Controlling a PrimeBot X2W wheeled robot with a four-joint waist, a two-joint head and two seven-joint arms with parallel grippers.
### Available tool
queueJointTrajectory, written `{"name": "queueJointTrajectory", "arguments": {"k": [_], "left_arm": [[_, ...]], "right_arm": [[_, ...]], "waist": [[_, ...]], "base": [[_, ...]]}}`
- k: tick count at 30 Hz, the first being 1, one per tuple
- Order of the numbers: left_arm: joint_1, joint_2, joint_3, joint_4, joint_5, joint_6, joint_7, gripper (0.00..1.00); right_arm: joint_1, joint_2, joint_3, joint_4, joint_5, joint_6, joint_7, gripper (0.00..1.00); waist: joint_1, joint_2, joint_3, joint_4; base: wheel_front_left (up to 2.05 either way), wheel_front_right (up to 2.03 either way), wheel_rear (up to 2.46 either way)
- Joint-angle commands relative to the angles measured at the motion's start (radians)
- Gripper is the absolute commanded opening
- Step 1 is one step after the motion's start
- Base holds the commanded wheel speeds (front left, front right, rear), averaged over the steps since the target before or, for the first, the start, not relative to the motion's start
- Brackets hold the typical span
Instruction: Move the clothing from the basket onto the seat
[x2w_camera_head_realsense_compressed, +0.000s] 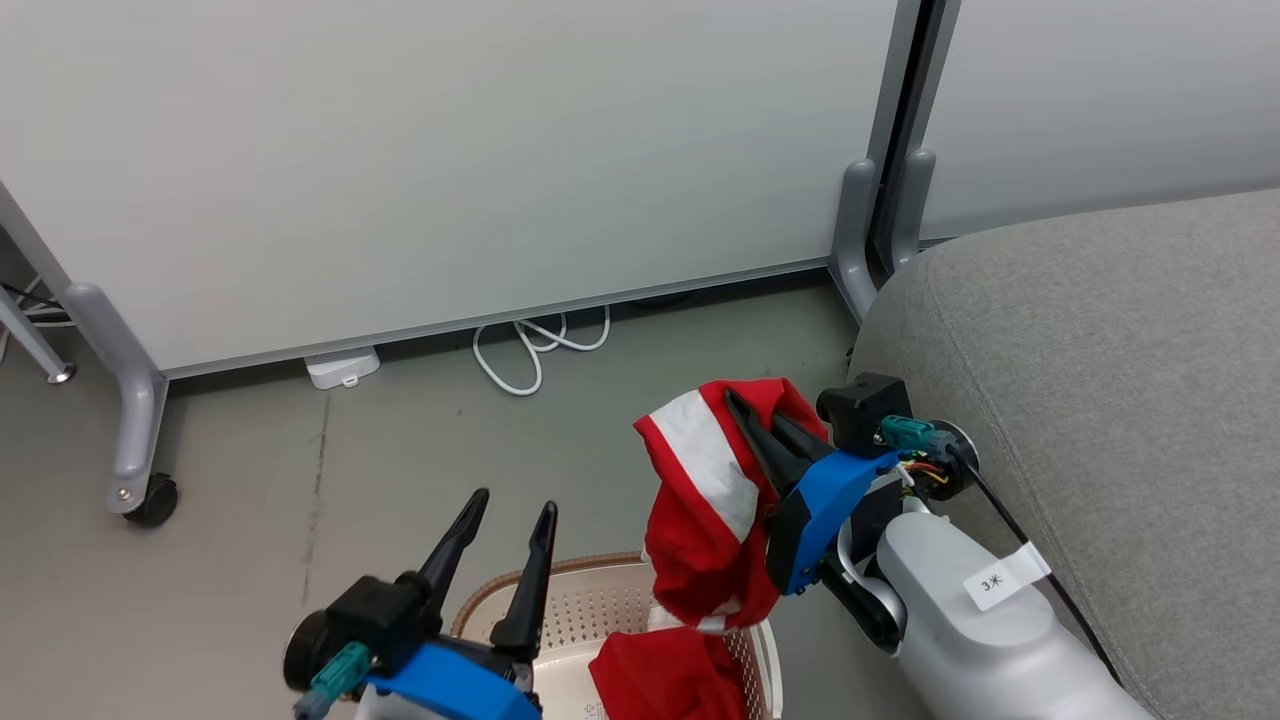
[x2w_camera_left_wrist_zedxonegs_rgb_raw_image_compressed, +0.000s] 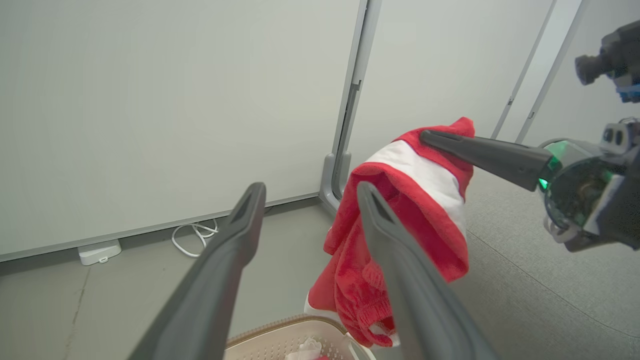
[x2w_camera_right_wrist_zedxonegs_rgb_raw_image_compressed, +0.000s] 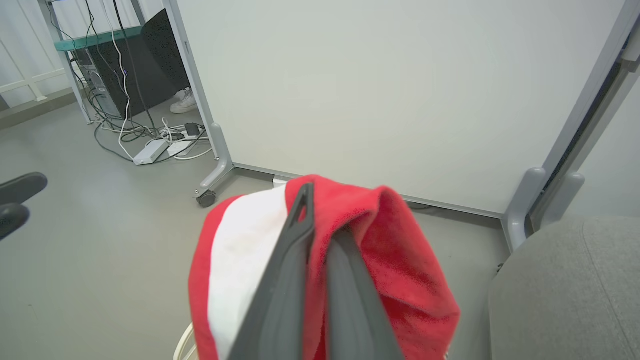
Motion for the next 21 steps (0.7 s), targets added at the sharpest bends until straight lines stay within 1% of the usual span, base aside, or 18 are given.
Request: {"name": "queueJointTrajectory", "arguments": {"k": [1, 5, 13, 17, 21], "left_arm": [[0.021, -0.004, 0.017, -0.011, 0.014, -0.008, -0.005, 1.00], [0.069, -0.014, 0.069, -0.031, 0.046, -0.016, -0.005, 1.00], [0.097, -0.041, 0.121, -0.047, 0.087, -0.022, -0.005, 1.00], [0.098, -0.044, 0.121, -0.060, 0.094, -0.020, -0.005, 1.00], [0.096, -0.037, 0.126, -0.072, 0.098, -0.021, -0.005, 1.00]], "right_arm": [[-0.002, -0.003, -0.005, -0.004, -0.011, 0.000, -0.008, 0.00], [0.008, -0.003, -0.015, -0.007, -0.019, 0.000, -0.007, 0.00], [0.017, -0.003, -0.025, -0.019, -0.027, 0.000, 0.000, 0.00], [0.014, -0.003, -0.029, -0.023, -0.031, 0.000, 0.002, 0.00], [0.006, -0.003, -0.037, -0.030, -0.039, 0.000, 0.004, 0.00]], "waist": [[0.0000, 0.0000, 0.000, 0.000], [0.0000, 0.0000, 0.000, 0.004], [0.0000, 0.0000, 0.005, 0.002], [0.0000, 0.0000, 0.013, -0.027], [0.0000, 0.0000, 0.025, -0.082]], "base": [[0.00, 0.00, 0.00], [0.00, 0.00, 0.00], [0.00, 0.00, 0.00], [0.00, 0.00, 0.00], [0.00, 0.00, 0.00]]}}
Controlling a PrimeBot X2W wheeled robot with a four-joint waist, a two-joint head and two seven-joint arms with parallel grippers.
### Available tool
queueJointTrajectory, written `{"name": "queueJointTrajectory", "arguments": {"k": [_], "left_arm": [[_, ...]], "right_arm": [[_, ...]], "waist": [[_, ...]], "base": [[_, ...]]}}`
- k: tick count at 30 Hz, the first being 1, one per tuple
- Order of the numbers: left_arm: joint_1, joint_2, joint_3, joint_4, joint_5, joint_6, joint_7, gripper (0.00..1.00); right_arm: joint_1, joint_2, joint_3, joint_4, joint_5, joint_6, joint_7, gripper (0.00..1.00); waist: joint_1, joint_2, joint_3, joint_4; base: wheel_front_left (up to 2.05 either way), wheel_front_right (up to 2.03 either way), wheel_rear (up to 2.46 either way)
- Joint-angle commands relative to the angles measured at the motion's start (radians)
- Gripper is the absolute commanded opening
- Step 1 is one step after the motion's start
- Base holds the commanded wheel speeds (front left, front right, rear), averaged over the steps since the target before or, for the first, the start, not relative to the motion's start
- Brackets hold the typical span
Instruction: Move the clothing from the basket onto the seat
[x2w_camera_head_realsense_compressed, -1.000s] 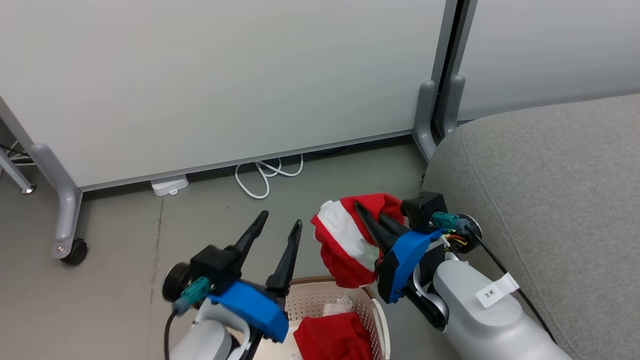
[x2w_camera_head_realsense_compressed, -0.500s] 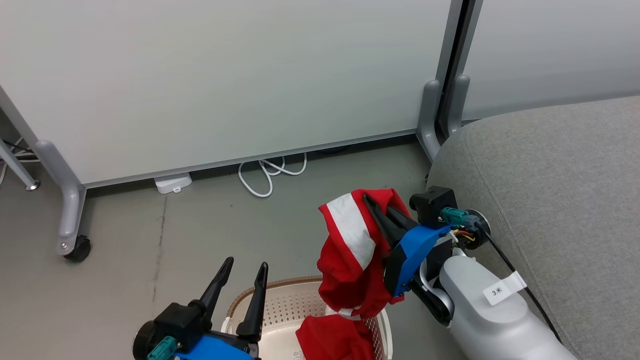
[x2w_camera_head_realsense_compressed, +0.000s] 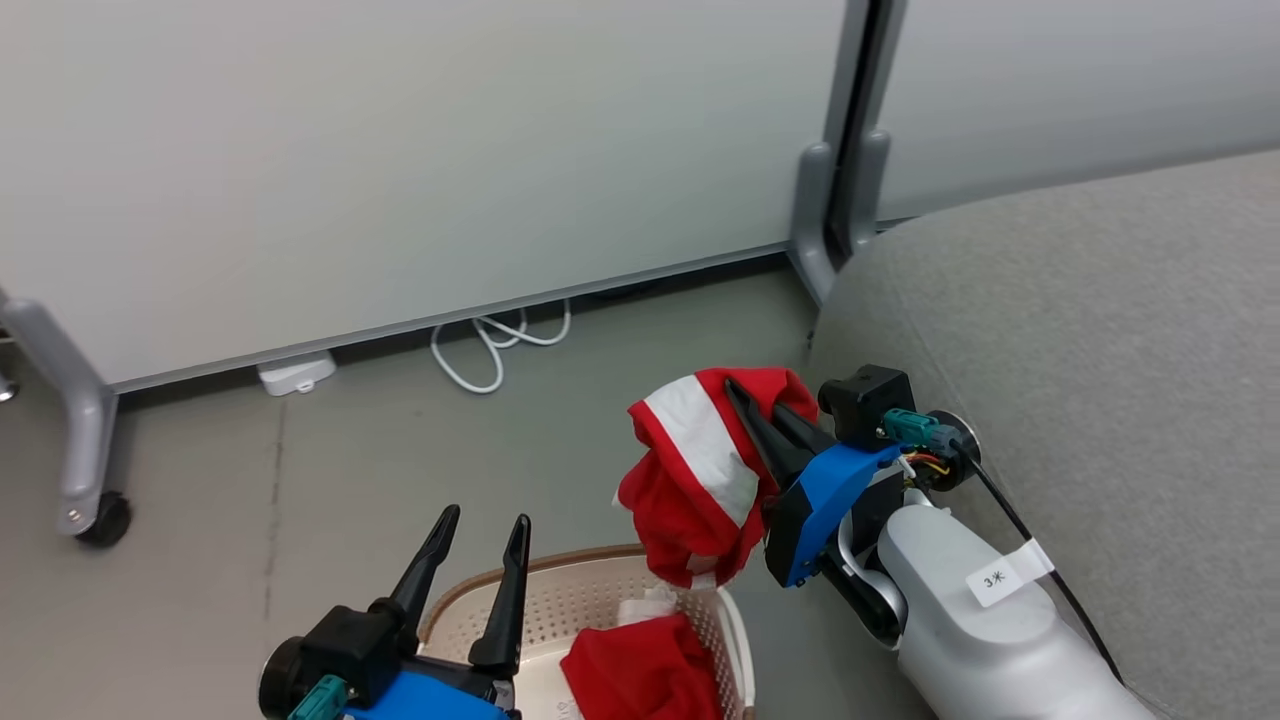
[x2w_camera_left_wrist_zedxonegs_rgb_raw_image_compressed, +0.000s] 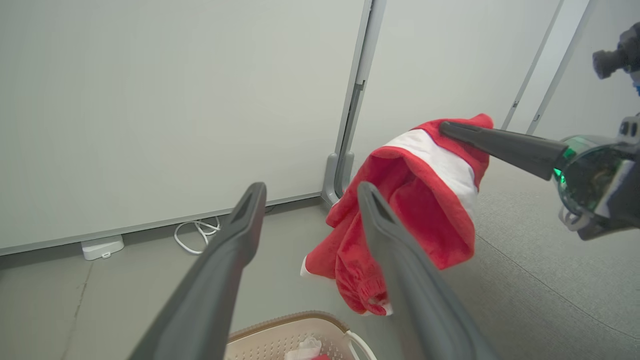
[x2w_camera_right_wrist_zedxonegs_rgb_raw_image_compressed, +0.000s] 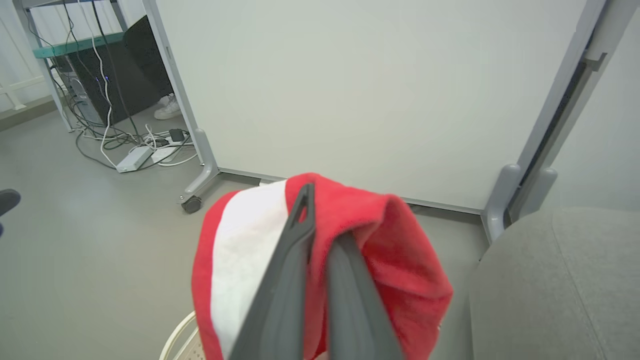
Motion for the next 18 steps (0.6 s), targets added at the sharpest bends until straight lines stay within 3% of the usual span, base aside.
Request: {"name": "queueJointTrajectory", "arguments": {"k": [1, 18], "left_arm": [[-0.003, 0.006, 0.006, -0.008, 0.005, -0.002, -0.004, 1.00], [-0.054, 0.017, 0.008, -0.022, 0.019, -0.002, -0.004, 1.00]], "right_arm": [[0.000, -0.003, -0.005, -0.005, -0.005, 0.000, 0.001, 0.00], [-0.021, -0.003, -0.045, -0.029, -0.015, 0.000, -0.007, 0.00]], "waist": [[0.0000, 0.0000, 0.012, -0.044], [0.0000, 0.0000, 0.084, -0.344]], "base": [[0.00, 0.00, 0.00], [0.00, 0.00, 0.00]]}}
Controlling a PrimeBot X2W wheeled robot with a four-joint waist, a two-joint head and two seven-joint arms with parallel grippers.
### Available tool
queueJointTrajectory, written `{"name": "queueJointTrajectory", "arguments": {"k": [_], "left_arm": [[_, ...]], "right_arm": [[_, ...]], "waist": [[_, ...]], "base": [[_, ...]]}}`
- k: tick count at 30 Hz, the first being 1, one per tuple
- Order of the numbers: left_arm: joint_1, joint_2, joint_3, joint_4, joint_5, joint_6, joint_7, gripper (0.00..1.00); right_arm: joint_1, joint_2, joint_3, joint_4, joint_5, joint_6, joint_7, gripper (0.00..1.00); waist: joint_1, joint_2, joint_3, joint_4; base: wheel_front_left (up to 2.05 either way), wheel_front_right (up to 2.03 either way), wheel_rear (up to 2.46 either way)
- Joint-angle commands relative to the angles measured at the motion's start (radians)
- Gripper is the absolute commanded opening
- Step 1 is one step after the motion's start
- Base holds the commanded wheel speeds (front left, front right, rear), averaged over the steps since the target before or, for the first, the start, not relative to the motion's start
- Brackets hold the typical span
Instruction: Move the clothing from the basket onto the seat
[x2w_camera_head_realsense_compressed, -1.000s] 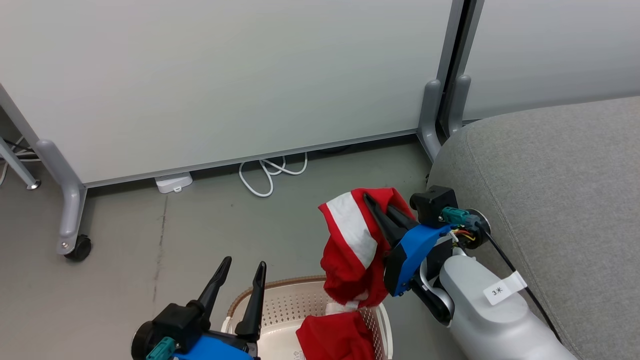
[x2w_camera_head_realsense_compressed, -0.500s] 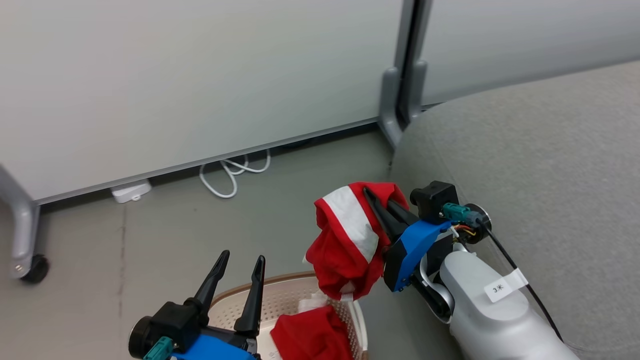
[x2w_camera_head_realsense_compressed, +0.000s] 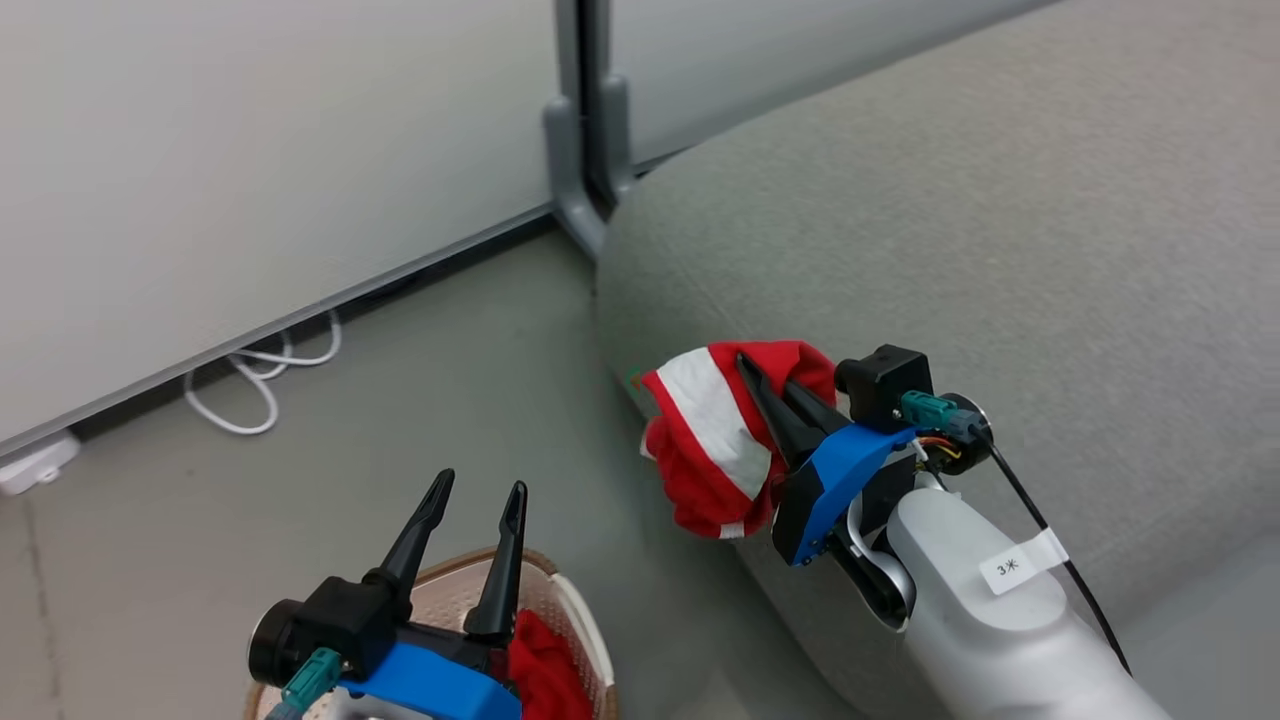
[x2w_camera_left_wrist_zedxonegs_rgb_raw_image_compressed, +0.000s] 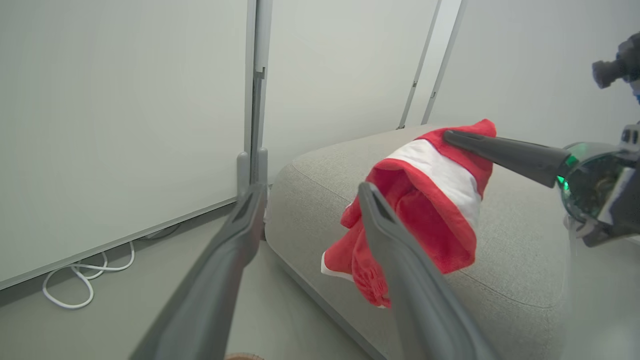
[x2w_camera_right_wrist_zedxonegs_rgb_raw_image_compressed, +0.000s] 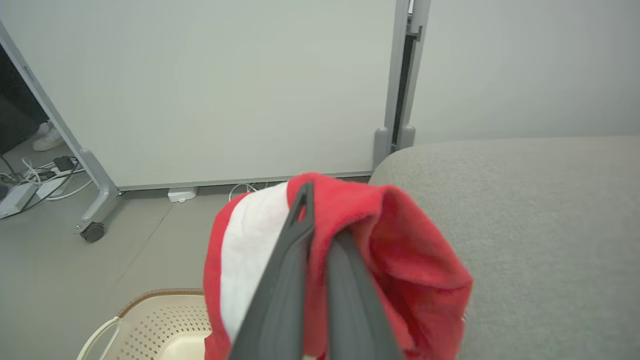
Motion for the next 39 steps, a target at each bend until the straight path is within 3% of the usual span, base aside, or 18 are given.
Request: {"name": "queueJointTrajectory", "arguments": {"k": [1, 8, 14, 20, 25, 32, 39], "left_arm": [[-0.015, 0.004, 0.003, -0.004, 0.005, -0.002, -0.003, 1.00], [-0.034, 0.017, -0.002, 0.000, 0.010, -0.002, -0.003, 1.00], [-0.040, 0.022, -0.013, 0.007, 0.016, -0.002, -0.003, 1.00], [-0.065, 0.030, -0.027, 0.001, 0.023, -0.002, -0.003, 1.00], [-0.103, 0.045, -0.044, -0.014, 0.030, -0.002, -0.003, 1.00], [-0.184, 0.076, -0.086, -0.041, 0.034, -0.002, -0.003, 1.00], [-0.237, 0.094, -0.096, -0.107, 0.061, -0.002, -0.003, 1.00]], "right_arm": [[-0.013, -0.002, -0.002, -0.004, 0.000, 0.000, -0.006, 0.00], [-0.005, -0.002, -0.004, -0.015, 0.011, 0.000, -0.010, 0.00], [-0.004, -0.002, -0.020, -0.009, 0.028, 0.000, -0.013, 0.00], [-0.119, -0.002, -0.083, 0.043, 0.048, 0.000, 0.006, 0.00], [-0.301, -0.016, -0.245, 0.170, 0.002, 0.000, 0.007, 0.00], [-0.520, -0.159, -0.441, 0.302, -0.048, 0.000, -0.008, 0.00], [-0.625, -0.332, -0.610, 0.378, -0.107, 0.000, -0.022, 0.00]], "waist": [[0.0000, 0.0000, 0.025, -0.049], [0.0000, 0.0000, 0.050, -0.114], [0.0000, 0.0000, 0.056, -0.130], [0.0000, 0.0000, 0.088, -0.101], [0.0000, 0.0000, 0.164, -0.040], [0.0000, 0.0000, 0.293, 0.073], [0.0000, 0.0000, 0.422, 0.166]], "base": [[0.00, 0.00, 0.00], [0.00, 0.00, 0.00], [0.00, 0.00, 0.00], [0.00, 0.00, 0.00], [0.00, 0.00, 0.00], [0.00, 0.00, 0.00], [0.00, 0.00, 0.00]]}}
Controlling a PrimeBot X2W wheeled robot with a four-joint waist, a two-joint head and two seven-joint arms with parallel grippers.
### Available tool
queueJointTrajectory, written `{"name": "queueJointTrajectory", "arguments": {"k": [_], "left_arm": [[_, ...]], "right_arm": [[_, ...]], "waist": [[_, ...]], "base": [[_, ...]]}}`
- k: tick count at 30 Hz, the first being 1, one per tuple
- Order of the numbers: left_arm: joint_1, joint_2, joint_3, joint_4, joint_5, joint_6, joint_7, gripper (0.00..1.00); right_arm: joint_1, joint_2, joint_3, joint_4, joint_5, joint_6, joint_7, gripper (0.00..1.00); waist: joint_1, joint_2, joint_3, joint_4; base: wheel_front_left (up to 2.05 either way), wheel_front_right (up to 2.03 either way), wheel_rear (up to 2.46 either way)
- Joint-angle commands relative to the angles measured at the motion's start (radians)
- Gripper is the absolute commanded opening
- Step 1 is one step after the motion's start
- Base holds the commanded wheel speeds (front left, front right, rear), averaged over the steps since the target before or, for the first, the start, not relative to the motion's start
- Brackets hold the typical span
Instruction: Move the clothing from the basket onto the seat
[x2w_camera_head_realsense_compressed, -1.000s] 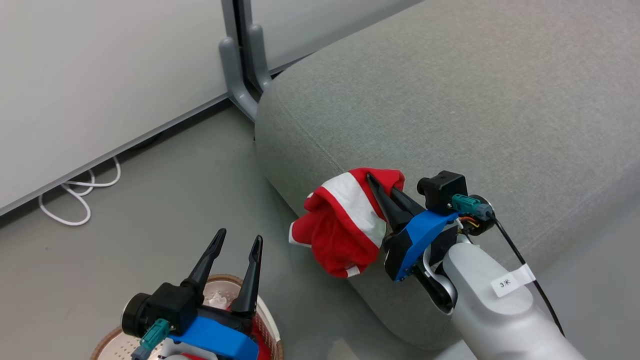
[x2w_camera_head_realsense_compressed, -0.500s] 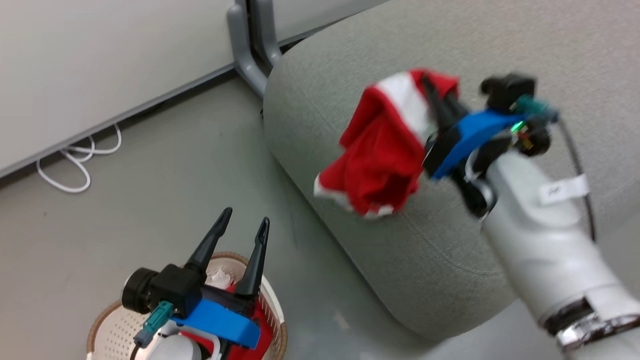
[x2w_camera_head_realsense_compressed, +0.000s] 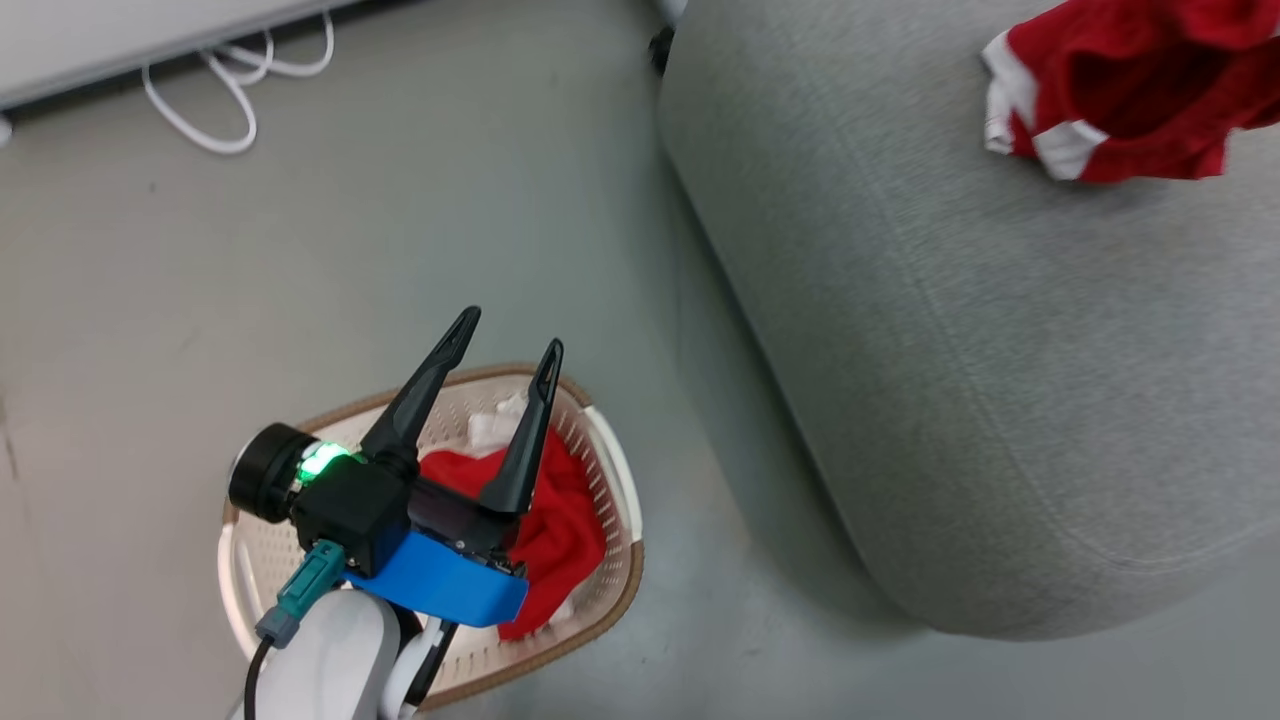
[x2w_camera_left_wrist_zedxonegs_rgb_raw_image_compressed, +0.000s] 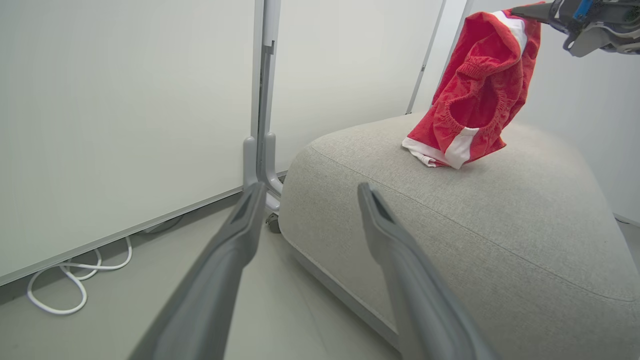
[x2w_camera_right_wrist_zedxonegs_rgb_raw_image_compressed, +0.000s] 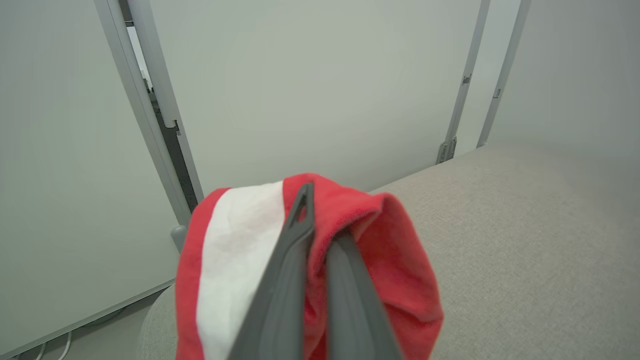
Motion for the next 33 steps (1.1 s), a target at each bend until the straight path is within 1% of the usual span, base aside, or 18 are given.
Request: {"name": "queueJointTrajectory", "arguments": {"k": [1, 4, 7, 10, 16, 17, 18, 19, 20, 26, 33], "left_arm": [[-0.025, 0.008, 0.000, -0.013, 0.009, -0.002, -0.003, 1.00], [-0.044, 0.018, -0.012, -0.045, 0.021, -0.002, -0.003, 1.00], [-0.059, 0.028, -0.019, -0.067, 0.030, -0.002, -0.003, 1.00], [-0.068, 0.034, -0.018, -0.077, 0.033, -0.002, -0.003, 1.00], [-0.069, 0.031, -0.014, -0.069, 0.035, -0.002, -0.003, 1.00], [-0.067, 0.030, -0.014, -0.065, 0.034, -0.002, -0.003, 1.00], [-0.066, 0.029, -0.014, -0.062, 0.032, -0.002, -0.003, 1.00], [-0.065, 0.028, -0.015, -0.058, 0.030, -0.002, -0.003, 1.00], [-0.065, 0.027, -0.017, -0.055, 0.027, -0.002, -0.003, 1.00], [-0.056, 0.008, -0.025, -0.027, 0.014, -0.002, -0.003, 1.00], [0.002, -0.029, -0.016, 0.027, -0.016, -0.002, -0.003, 1.00]], "right_arm": [[-0.012, -0.018, -0.021, 0.008, -0.008, 0.000, -0.006, 0.00], [0.016, -0.063, -0.101, -0.011, -0.036, 0.000, -0.008, 0.00], [0.086, -0.079, -0.179, -0.020, -0.078, 0.000, -0.008, 0.00], [0.129, -0.071, -0.259, -0.042, -0.120, 0.000, -0.008, 0.00], [0.203, -0.019, -0.389, -0.087, -0.204, 0.000, -0.008, 0.00], [0.209, -0.009, -0.404, -0.094, -0.220, 0.000, -0.008, 0.05], [0.216, 0.001, -0.419, -0.100, -0.238, 0.000, -0.008, 0.44], [0.222, 0.012, -0.433, -0.104, -0.254, 0.000, -0.008, 0.89], [0.229, 0.020, -0.446, -0.109, -0.269, 0.000, -0.008, 1.00], [0.270, 0.057, -0.491, -0.143, -0.363, 0.000, -0.008, 1.00], [0.351, 0.081, -0.478, -0.159, -0.448, 0.000, -0.008, 1.00]], "waist": [[-0.0001, 0.0000, 0.089, 0.072], [-0.0001, 0.0000, 0.140, 0.101], [-0.0001, 0.0000, 0.178, 0.119], [-0.0001, 0.0000, 0.199, 0.125], [-0.0001, 0.0000, 0.200, 0.119], [-0.0001, 0.0000, 0.195, 0.117], [-0.0001, 0.0000, 0.191, 0.114], [-0.0001, 0.0000, 0.185, 0.112], [-0.0001, 0.0000, 0.179, 0.111], [-0.0001, 0.0000, 0.112, 0.116], [-0.0001, 0.0000, -0.033, 0.132]], "base": [[0.00, 0.00, 0.00], [0.00, 0.00, 0.00], [0.00, 0.00, 0.00], [0.00, 0.00, 0.00], [0.00, 0.00, 0.00], [0.00, 0.00, 0.00], [0.00, 0.00, 0.00], [0.00, 0.00, 0.00], [0.00, 0.00, 0.00], [0.00, 0.00, 0.00], [0.00, 0.00, 0.00]]}}
